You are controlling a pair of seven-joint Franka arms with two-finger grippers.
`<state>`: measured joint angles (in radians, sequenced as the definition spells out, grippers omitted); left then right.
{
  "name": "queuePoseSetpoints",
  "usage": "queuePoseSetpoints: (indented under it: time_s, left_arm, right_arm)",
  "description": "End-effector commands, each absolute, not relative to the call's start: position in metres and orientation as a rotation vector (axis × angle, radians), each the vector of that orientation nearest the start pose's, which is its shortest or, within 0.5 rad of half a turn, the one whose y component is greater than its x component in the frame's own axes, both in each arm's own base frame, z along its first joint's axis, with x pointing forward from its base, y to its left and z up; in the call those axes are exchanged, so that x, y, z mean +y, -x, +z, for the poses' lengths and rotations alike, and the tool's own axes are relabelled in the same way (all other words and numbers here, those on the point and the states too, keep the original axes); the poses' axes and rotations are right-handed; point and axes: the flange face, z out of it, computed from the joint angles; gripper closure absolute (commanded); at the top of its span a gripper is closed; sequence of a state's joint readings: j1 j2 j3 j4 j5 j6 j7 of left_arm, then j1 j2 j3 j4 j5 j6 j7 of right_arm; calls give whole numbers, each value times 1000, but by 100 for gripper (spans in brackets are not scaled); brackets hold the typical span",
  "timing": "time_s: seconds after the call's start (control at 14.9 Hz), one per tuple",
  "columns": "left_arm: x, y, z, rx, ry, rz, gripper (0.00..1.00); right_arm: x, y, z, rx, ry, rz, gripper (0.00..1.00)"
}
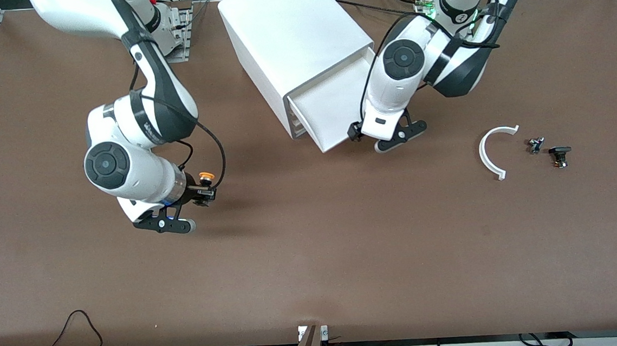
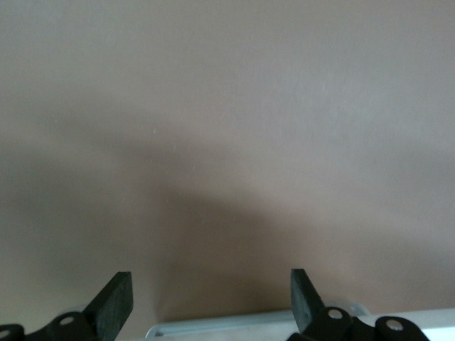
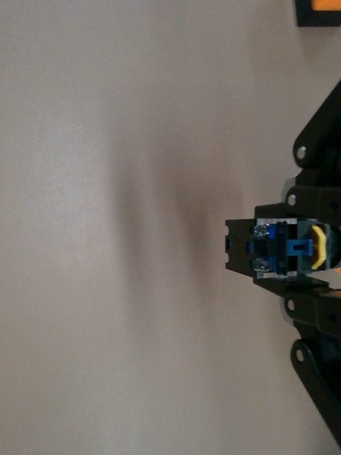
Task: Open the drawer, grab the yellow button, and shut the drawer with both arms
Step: 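Push the drawer shut with the left gripper while the right gripper carries the button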
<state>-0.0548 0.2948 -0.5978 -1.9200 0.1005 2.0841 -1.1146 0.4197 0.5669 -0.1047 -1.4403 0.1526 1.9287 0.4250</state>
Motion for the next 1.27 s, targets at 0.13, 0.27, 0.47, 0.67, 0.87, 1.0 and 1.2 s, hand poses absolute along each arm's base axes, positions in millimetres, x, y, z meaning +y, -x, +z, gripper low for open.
queuePoseSetpoints:
  time_s: [0.13,0.27,0.47,0.67,0.87,1.0,1.2]
  left_arm:
    - [-367,-457,363,-588,3028,217,2]
    - [-375,-447,362,-572,3020,239,2]
    - [-383,-434,361,-533,3006,275,2]
    - [-390,-424,360,-575,3010,385,2]
    - [-394,-419,358,-598,3012,443,2]
    - [-399,-415,359,-616,3021,491,2]
    - [-402,-411,360,-623,3020,532,3]
  right_arm:
    - [186,-651,307,89,3061,92,100]
    - [153,-655,295,69,3062,89,100]
    - [126,-656,283,72,3064,79,100]
    - [92,-652,258,4,3074,1,100]
    - [71,-647,237,-68,3084,-79,100]
    - [61,-647,223,-109,3090,-79,100]
    - [55,-647,210,-103,3097,-92,91]
